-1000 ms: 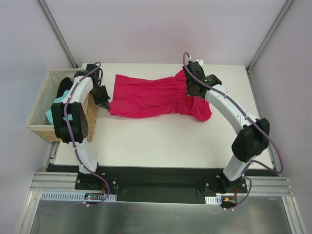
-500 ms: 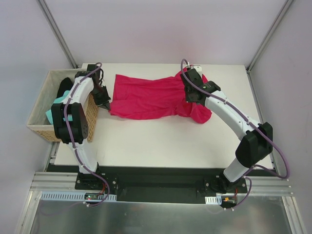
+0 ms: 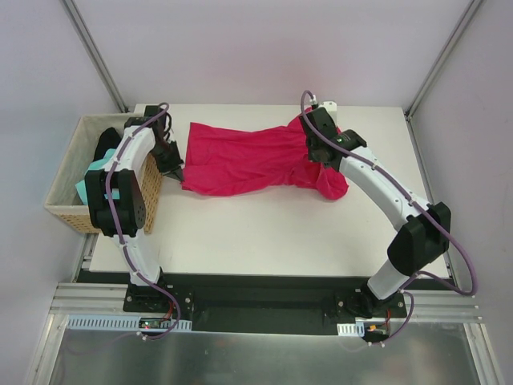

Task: Fold and stack the t-shirts
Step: Fold the flattened tshirt in 1/3 of the way

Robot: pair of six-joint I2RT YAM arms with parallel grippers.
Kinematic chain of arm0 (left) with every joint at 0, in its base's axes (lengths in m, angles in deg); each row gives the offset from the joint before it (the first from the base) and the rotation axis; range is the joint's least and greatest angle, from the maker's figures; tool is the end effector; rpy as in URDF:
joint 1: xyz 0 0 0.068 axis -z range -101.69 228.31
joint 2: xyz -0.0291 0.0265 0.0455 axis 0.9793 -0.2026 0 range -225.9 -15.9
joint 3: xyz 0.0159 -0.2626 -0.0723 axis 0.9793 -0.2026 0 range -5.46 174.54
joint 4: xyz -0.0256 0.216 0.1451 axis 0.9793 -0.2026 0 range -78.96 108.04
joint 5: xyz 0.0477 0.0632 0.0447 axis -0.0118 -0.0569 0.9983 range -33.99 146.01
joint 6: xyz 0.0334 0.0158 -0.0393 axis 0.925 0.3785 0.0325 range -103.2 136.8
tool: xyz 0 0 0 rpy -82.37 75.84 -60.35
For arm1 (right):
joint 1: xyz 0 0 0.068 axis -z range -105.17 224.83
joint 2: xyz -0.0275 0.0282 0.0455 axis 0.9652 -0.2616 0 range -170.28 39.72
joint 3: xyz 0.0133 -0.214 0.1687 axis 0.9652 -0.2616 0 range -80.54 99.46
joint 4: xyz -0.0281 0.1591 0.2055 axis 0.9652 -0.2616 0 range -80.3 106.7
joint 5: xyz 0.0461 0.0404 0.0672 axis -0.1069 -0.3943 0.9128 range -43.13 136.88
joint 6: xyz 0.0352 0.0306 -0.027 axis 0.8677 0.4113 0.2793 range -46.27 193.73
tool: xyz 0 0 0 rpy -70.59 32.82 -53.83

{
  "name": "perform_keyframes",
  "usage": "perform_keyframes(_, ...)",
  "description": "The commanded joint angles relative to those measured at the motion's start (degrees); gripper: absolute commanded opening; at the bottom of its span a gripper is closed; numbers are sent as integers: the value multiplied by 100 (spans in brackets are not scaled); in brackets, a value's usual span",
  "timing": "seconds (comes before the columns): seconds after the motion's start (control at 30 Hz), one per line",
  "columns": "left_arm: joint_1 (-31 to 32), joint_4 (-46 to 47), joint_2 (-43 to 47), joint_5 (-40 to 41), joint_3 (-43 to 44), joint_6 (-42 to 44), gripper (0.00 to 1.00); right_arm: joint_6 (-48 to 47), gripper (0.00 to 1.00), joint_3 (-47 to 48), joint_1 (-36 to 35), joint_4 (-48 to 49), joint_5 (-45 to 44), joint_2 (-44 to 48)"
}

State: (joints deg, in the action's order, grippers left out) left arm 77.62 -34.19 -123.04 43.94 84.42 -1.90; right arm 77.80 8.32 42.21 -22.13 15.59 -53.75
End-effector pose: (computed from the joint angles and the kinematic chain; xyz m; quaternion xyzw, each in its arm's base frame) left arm 0.3878 -0.0027 0.2484 -0.1464 0.9677 -0.1300 0.1587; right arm 0.3139 0.1789 0.3452 -0.1149 0.8836 -0.1153 0.4391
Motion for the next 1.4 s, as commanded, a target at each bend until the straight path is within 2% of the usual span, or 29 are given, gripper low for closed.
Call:
perform_keyframes(0.0, 51, 283, 518, -32, 459, 200, 0, -82, 1, 281, 72, 209, -264, 206)
perform_keyframes(0.07, 244, 327, 570, 12, 503, 235, 0, -83, 1, 334, 89, 235, -272, 154)
perform_keyframes(0.4, 271, 591, 1010, 460, 1004, 218, 0, -205, 1, 536, 142, 393, -413, 75)
perform_keyframes(0.63, 271, 600, 896, 610, 1321, 200, 0, -197, 1, 659, 160, 394, -404, -57)
perform_keyframes(1.07, 271, 608, 940, 1032, 1303, 77, 0, 67, 1, 396, 186, 394, -738, 180)
perform_keyframes(1.37, 271, 679, 1273, 1155, 926, -90, 0, 216, 1, -52, 168, 420, -931, 593)
